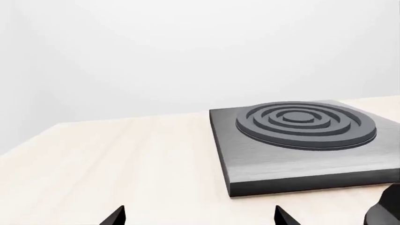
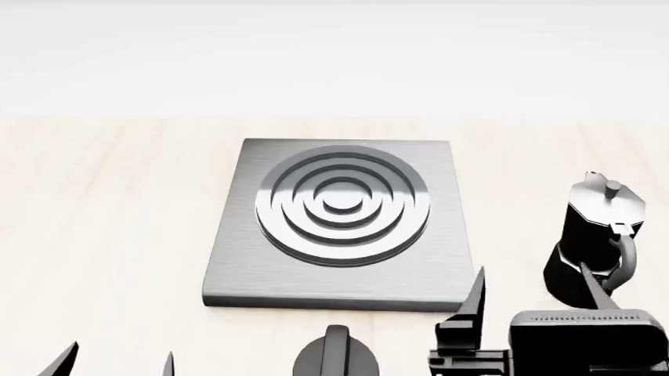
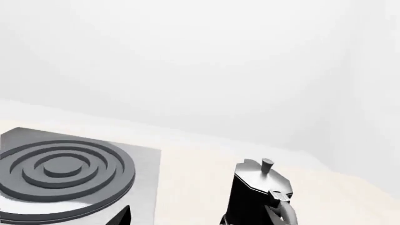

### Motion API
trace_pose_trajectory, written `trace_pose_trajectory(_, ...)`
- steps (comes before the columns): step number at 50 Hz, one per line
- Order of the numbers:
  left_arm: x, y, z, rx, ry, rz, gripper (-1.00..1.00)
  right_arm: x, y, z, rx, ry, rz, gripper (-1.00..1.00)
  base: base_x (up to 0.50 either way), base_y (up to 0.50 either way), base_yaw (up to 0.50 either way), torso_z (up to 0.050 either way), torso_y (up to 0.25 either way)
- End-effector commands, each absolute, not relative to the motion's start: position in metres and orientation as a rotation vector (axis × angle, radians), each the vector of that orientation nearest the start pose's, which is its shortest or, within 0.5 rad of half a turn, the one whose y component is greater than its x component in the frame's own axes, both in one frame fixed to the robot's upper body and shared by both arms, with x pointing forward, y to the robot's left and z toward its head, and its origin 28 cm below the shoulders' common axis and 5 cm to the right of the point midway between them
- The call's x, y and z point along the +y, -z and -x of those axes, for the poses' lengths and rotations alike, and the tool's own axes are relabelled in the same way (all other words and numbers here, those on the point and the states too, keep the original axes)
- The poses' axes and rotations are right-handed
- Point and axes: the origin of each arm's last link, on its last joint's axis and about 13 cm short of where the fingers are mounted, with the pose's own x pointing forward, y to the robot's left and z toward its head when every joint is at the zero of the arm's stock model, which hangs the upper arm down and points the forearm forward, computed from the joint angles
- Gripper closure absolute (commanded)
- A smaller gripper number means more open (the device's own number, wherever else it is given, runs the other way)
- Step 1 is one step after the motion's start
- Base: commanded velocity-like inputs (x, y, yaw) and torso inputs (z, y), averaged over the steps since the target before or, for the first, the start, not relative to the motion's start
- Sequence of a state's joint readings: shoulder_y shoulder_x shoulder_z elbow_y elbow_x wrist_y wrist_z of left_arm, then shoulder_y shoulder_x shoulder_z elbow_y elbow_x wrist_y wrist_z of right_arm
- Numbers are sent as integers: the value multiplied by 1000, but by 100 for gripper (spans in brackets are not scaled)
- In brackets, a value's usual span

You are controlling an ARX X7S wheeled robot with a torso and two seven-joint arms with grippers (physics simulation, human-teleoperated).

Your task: Put the moka pot on the stove.

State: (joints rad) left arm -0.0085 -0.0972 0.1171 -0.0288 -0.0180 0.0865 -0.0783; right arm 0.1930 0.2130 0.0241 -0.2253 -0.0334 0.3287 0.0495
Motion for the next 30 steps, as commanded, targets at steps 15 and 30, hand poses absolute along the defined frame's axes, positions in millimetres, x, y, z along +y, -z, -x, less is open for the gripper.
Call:
trace_pose_trajectory(15, 206, -13, -212, -74, 46, -64, -100, -190, -125, -241, -98, 309, 365, -100, 0, 0, 0, 0, 0)
trace_pose_trajectory(30, 206, -13, -212, -73, 47, -64, -100, -211, -121, -240, -60, 309, 282, -100, 0, 0, 0, 0, 0)
